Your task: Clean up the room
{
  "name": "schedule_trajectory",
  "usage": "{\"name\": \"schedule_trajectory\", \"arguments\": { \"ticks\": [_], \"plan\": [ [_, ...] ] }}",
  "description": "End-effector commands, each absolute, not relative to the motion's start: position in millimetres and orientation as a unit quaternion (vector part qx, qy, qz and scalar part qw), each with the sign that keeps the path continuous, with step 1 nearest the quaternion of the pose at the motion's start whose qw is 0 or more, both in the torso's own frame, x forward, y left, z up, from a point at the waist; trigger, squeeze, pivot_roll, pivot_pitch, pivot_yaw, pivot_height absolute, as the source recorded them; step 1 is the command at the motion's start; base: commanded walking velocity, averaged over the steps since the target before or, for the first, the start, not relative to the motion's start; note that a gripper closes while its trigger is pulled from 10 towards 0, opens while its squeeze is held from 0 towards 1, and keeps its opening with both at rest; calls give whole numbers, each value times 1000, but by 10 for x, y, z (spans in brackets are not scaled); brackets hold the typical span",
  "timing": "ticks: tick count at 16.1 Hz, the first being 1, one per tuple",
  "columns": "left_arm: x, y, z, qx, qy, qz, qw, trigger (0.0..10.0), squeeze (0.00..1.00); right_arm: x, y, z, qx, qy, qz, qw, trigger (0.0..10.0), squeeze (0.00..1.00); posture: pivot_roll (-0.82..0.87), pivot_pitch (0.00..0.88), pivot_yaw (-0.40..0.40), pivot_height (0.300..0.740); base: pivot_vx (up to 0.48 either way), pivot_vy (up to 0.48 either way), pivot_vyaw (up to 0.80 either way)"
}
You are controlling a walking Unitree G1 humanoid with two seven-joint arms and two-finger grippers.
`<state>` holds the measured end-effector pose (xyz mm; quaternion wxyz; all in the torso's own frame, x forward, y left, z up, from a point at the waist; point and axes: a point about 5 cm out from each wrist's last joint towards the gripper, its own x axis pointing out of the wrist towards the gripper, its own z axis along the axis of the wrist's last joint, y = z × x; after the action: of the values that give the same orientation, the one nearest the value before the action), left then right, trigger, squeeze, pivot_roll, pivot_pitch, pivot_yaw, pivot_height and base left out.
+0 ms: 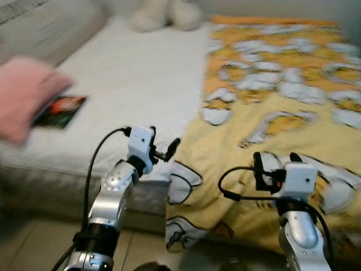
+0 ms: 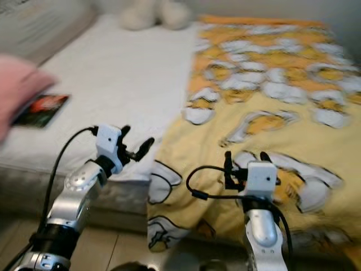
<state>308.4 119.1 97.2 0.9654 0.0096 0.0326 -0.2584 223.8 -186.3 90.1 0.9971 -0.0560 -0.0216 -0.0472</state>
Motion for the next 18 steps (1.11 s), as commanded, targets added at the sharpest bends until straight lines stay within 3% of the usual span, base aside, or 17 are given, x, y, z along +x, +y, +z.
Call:
{"name": "schedule_trajectory", "arguments": {
  "ticks": [1,8,18],
  "plan": [
    [3078,1162,953,6,31,-268,963,10000,0,2209,-1906,874,-60,-19,-55,996,10000,294,-63,33,64,740,0,480,-800],
    [3211,1175,924,-2,56,-231,971,10000,0,2145,-1844,835,-56,-17,-49,997,10000,275,-75,63,68,740,0,0,0],
    [3290,1118,901,2,62,-247,967,10000,0,2074,-1843,799,-60,-10,-55,997,10000,278,-93,69,78,740,0,0,0]
  ]
}}
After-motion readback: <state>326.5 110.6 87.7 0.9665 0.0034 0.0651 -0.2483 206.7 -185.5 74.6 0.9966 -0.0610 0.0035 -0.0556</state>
